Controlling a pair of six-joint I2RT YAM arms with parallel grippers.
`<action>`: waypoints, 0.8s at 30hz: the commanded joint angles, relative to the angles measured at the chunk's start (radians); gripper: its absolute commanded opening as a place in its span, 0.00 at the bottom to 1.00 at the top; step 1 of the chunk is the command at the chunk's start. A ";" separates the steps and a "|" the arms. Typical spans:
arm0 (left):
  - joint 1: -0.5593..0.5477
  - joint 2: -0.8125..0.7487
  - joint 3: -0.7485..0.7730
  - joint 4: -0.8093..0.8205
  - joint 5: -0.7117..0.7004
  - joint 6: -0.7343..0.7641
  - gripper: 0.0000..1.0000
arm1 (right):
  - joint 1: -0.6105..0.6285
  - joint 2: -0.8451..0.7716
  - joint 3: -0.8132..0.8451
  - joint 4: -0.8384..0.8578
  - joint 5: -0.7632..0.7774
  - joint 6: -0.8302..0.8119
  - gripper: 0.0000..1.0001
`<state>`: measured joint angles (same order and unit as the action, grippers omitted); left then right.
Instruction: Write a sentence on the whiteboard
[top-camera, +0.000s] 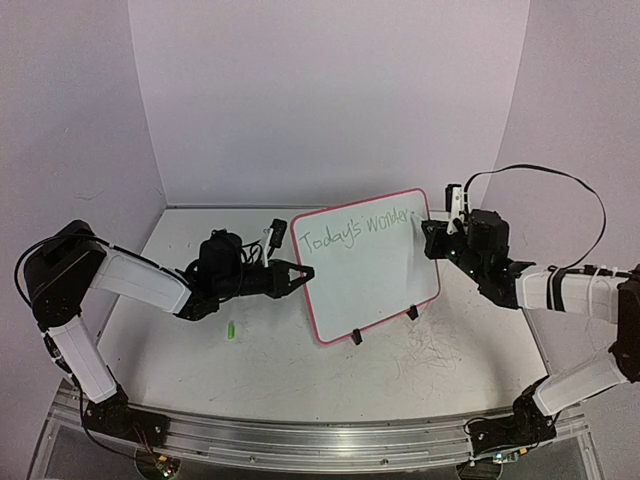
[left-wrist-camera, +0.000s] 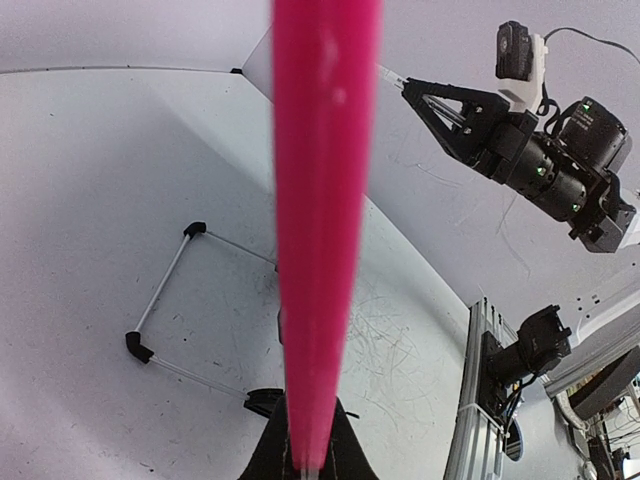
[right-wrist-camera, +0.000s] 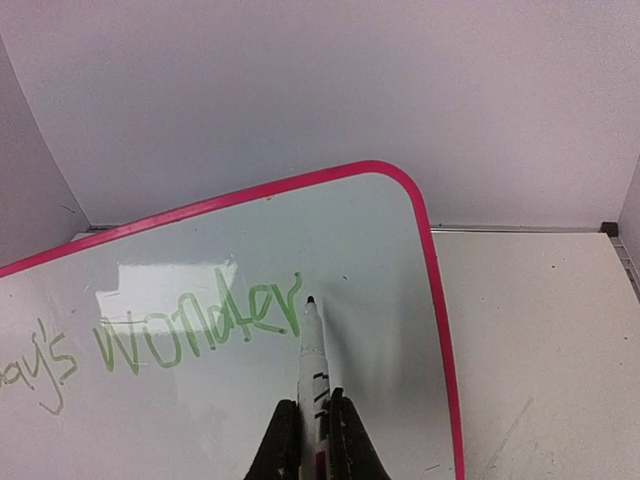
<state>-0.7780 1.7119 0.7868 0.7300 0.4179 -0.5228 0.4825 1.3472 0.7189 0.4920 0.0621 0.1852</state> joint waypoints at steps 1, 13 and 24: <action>0.000 -0.050 -0.006 0.000 0.017 0.009 0.00 | -0.009 0.025 0.051 0.037 -0.011 -0.004 0.00; 0.000 -0.060 -0.012 -0.001 0.015 0.009 0.00 | -0.025 0.061 0.078 0.068 -0.019 -0.004 0.00; 0.000 -0.054 -0.008 0.000 0.019 0.010 0.00 | -0.032 0.095 0.128 0.073 0.002 -0.005 0.00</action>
<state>-0.7780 1.7084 0.7837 0.7300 0.4179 -0.5228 0.4587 1.4261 0.7948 0.5240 0.0547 0.1848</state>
